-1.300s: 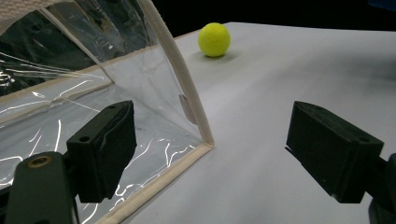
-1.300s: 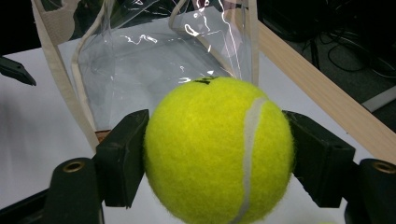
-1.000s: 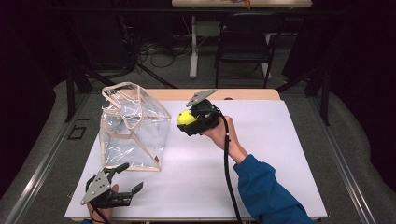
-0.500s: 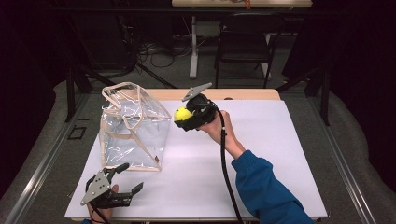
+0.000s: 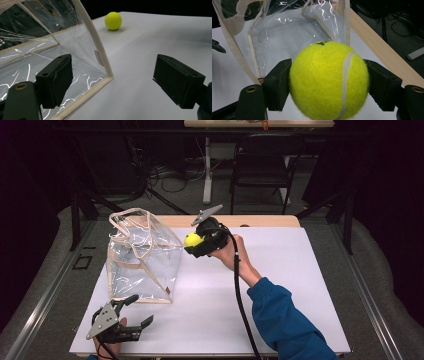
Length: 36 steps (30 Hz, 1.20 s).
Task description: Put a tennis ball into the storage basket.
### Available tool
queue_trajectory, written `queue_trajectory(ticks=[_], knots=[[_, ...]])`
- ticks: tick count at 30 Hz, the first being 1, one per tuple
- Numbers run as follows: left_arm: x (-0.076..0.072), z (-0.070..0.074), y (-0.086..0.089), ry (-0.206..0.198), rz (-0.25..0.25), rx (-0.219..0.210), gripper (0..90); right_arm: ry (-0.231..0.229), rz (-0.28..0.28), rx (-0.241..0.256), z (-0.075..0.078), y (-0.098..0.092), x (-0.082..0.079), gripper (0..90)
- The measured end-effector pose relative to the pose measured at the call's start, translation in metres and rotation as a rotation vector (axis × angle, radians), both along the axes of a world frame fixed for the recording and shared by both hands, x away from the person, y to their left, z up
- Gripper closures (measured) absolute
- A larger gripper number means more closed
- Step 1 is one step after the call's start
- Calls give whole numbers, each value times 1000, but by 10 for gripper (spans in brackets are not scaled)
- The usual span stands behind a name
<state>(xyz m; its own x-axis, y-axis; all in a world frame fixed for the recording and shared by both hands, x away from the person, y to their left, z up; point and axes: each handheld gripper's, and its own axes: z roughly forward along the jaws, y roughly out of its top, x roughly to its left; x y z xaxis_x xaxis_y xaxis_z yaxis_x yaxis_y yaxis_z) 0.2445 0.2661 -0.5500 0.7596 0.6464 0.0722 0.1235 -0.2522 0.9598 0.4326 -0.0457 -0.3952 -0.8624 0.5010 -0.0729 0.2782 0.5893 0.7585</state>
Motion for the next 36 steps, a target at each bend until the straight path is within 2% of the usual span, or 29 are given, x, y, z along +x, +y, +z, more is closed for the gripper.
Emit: queue_trajectory(ticks=[13,27,36], knots=[[0,0,1,-5,-1,-8,158,11,14,-27,10,10,7,263],[0,0,1,-5,-5,-2,158,19,31,-27,17,22,10,263],[-1,1,1,-6,-7,-4,159,-1,46,-22,24,29,9,263]])
